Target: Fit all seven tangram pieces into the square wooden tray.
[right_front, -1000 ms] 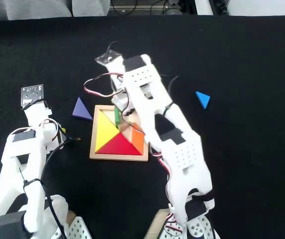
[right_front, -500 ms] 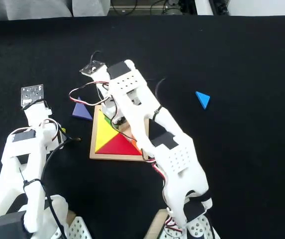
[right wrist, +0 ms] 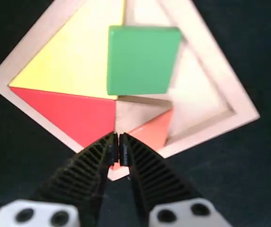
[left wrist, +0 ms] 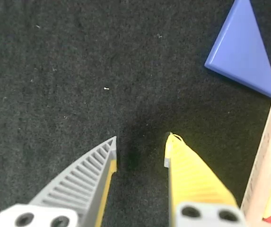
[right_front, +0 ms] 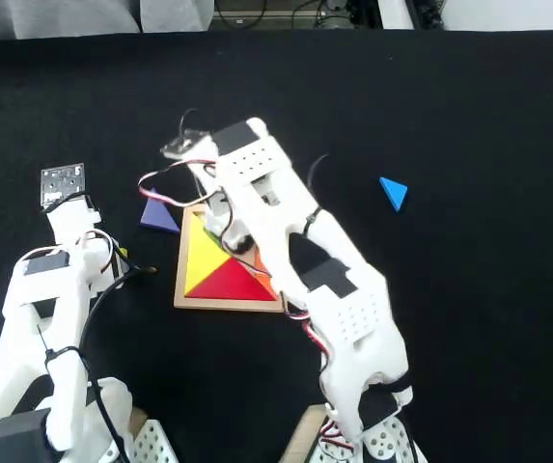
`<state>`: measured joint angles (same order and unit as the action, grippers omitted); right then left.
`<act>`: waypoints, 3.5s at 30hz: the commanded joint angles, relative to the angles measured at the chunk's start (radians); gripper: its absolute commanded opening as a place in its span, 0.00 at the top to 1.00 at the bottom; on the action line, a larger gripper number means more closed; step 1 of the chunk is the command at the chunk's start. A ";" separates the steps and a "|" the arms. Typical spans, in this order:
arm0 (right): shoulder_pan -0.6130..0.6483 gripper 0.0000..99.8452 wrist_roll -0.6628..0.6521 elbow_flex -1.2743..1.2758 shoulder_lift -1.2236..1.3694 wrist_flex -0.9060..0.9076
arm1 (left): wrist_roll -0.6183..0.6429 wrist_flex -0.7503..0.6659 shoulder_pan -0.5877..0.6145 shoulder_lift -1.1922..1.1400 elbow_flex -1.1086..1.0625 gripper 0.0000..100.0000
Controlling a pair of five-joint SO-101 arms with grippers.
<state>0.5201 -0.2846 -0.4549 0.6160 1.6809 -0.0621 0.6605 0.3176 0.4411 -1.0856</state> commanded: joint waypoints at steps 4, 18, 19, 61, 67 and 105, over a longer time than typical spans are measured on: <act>-0.015 0.99 -0.003 -0.065 -0.067 -0.244 | 0.011 -0.018 0.005 0.006 0.013 0.83; -0.014 0.99 -0.009 -0.122 0.099 -0.198 | 0.011 -0.018 0.005 0.005 0.013 0.83; -0.028 0.99 -0.009 -0.119 0.099 -0.195 | 0.011 -0.018 0.005 0.005 0.013 0.83; -0.018 0.99 -0.009 -0.444 0.340 -0.061 | 0.011 -0.020 0.005 0.005 0.013 0.83; -0.018 0.99 -0.002 -0.467 0.300 -0.055 | 0.011 -0.020 0.004 0.005 0.013 0.83; -0.804 0.99 -0.262 0.415 -0.489 -0.519 | 0.011 -0.020 0.004 0.003 0.013 0.83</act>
<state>-0.2578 -0.5378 -0.0667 0.1082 1.3234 -0.0621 0.6605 0.3176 0.4411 -1.0856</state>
